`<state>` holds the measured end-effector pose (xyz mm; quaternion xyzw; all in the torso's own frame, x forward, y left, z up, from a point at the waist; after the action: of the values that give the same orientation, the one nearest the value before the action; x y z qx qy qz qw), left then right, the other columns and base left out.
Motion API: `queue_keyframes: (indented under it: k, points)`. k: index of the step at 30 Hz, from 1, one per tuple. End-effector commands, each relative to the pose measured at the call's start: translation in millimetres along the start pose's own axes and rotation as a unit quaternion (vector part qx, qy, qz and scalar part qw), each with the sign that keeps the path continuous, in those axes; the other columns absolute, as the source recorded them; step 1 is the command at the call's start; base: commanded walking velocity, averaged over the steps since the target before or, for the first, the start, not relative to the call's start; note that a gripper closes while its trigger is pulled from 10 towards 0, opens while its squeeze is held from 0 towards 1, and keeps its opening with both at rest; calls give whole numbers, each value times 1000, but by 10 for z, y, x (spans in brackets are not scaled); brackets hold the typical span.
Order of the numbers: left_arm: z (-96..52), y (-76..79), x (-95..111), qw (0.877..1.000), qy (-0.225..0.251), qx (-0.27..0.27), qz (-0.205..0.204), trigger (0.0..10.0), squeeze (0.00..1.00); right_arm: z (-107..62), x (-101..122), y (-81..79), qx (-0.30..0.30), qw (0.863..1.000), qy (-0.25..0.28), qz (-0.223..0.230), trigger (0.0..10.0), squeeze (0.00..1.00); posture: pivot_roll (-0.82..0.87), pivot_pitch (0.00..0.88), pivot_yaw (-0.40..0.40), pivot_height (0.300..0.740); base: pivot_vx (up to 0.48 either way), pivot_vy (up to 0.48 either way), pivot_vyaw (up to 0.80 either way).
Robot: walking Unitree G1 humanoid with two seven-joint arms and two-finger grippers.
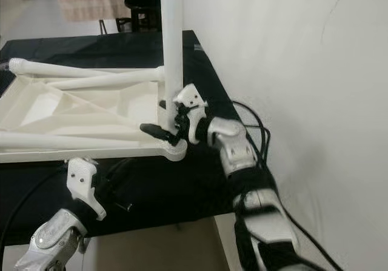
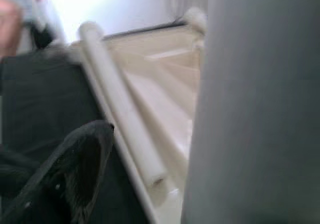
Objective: Building children table
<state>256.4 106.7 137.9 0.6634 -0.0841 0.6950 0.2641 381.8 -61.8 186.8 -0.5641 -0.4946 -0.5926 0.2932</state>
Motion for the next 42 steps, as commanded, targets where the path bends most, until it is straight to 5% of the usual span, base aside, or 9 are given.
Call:
queue_keyframes:
  k: [1, 4, 5, 27, 37, 38, 40, 41, 42]
  points:
    - [-16, -2, -30, 1000, -7, 3, 1, 10000, 0, 66, -14, -57, 41, 999, -2, 6, 10000, 0, 23, 41, -52, 740, 0, 0, 0]
    - [-17, -1, -32, 1000, -7, 3, 0, 10000, 0, 78, -46, -25, 33, 999, -14, 2, 8196, 0, 23, 41, -52, 740, 0, 0, 0]
    - [-19, 1, -32, 1000, -7, 3, 0, 10000, 0, 82, -71, -3, 25, 999, -20, 7, 0, 0, 28, 46, -54, 740, 0, 0, 0]
    - [-32, -21, 4, 1000, -5, 3, 1, 10000, 0, -98, -655, -185, -348, 923, -107, 128, 0, 0, 20, 68, -51, 740, 0, 0, 0]
    - [-14, -33, 5, 1000, -5, 4, 2, 10000, 0, 8, -510, -102, -301, 946, -83, 83, 0, 0, 9, 58, -50, 740, 0, 0, 0]
    - [-14, -35, 6, 1000, -3, 6, 3, 10000, 0, 29, -464, -88, -296, 949, -79, 80, 10000, 0, 14, 56, -52, 740, 0, 0, 0]
    - [-14, -34, 7, 1000, -3, 7, 3, 10000, 0, 63, -405, -87, -276, 956, -72, 73, 10000, 0, 9, 56, -48, 740, 0, 0, 0]
    - [-12, -31, 5, 1000, -3, 7, 2, 10000, 0, 108, -310, -112, -242, 966, -56, 69, 10000, 1000, 5, 55, -45, 740, 0, 0, 0]
    - [-12, -31, 5, 1000, -3, 7, 2, 10000, 0, 108, -310, -112, -242, 966, -56, 69, 10000, 1000, 5, 55, -45, 740, 0, 0, 0]
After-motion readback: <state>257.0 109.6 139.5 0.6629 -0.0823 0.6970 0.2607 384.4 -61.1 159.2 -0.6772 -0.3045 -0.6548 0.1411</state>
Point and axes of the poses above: a point about 5 cm out from each wrist's last joint towards the gripper, its own z axis pointing out of the wrist towards the gripper, its own x axis along the axis of the wrist's last joint, y = z × x, the point moved 4 cm from there along z, pointing out of the wrist towards the gripper, and after that the axes turned 10 degrees about -z, right-handed, at the moved point
